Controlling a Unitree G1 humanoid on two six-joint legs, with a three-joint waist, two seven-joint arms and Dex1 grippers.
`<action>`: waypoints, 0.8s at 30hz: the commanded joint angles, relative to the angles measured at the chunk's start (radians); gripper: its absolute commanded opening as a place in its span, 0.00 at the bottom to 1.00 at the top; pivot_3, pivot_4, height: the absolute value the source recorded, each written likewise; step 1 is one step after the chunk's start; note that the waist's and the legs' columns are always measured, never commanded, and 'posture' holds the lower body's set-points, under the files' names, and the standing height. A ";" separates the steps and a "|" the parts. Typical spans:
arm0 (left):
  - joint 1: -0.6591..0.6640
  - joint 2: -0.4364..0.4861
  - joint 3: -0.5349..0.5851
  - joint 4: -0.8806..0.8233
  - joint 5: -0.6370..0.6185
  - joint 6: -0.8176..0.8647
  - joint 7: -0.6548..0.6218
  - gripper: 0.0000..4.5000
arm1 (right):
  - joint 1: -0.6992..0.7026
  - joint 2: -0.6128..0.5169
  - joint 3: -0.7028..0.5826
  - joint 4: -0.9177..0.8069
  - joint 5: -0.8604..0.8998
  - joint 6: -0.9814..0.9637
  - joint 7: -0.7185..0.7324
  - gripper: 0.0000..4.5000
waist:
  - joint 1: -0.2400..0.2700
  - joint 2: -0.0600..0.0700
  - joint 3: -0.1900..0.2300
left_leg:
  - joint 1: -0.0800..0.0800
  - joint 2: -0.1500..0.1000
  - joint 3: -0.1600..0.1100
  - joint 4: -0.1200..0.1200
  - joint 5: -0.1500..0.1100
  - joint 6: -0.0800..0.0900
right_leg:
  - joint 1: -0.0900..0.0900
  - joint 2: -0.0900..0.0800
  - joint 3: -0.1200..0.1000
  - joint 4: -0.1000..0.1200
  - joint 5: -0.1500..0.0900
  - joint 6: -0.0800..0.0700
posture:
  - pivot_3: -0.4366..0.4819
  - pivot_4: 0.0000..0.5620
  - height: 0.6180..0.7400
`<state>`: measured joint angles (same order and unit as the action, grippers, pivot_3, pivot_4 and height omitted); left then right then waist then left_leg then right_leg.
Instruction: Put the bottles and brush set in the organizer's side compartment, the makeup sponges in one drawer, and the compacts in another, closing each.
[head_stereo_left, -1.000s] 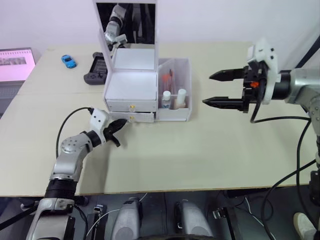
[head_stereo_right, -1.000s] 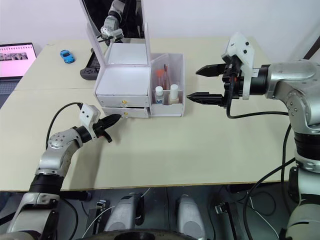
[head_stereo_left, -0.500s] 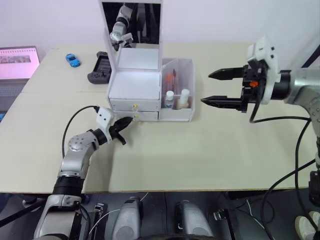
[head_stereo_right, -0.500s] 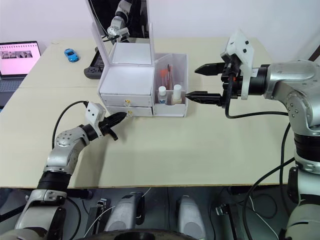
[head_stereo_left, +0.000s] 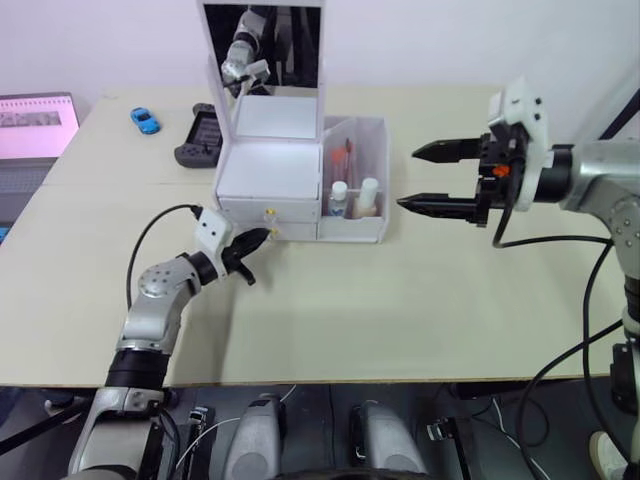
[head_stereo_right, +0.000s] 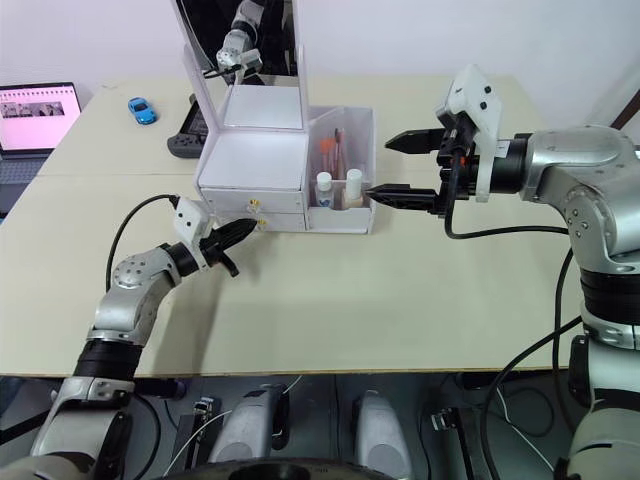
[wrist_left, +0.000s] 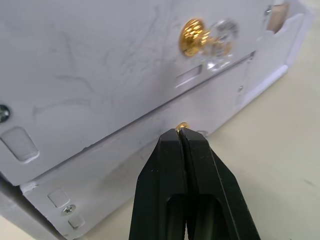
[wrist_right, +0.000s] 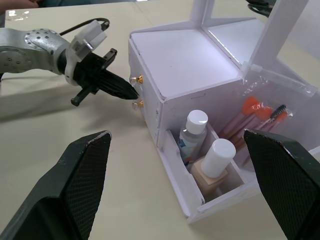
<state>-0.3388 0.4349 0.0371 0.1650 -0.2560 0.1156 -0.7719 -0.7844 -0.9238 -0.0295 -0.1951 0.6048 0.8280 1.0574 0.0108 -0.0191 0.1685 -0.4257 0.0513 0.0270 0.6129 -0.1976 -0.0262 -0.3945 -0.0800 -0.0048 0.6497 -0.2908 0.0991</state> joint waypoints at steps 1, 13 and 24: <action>0.042 0.014 0.085 -0.098 -0.077 -0.002 0.004 0.01 | -0.013 -0.001 -0.026 -0.022 0.007 -0.014 -0.001 1.00 | -0.002 0.000 0.000 | 0.000 0.000 0.000 0.000 0.000 0.000 | 0.000 0.000 0.000 0.000 0.000 0.000 | 0.48 0.27 1.00; 0.006 -0.025 0.133 -0.117 -0.124 0.020 0.086 0.01 | -0.037 0.019 -0.003 -0.001 -0.003 -0.025 0.005 1.00 | 0.002 0.000 0.000 | 0.000 0.000 0.000 0.001 0.000 0.000 | 0.001 0.000 0.000 0.000 0.000 0.000 | 0.48 0.27 1.00; 0.082 0.032 0.143 -0.239 -0.186 0.123 0.035 0.01 | 0.020 -0.015 -0.067 -0.013 0.047 0.003 0.036 1.00 | 0.000 0.000 0.000 | 0.000 0.000 0.000 0.000 0.000 0.000 | 0.001 0.000 0.000 -0.001 0.000 0.000 | 0.48 0.27 1.00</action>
<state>-0.2680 0.4425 0.1513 -0.0076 -0.4069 0.2193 -0.7163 -0.7640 -0.9167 -0.0374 -0.1911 0.6266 0.8331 1.0794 0.0104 -0.0192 0.1686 -0.4257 0.0511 0.0267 0.6129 -0.1976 -0.0262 -0.3937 -0.0802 -0.0050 0.6490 -0.2908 0.0991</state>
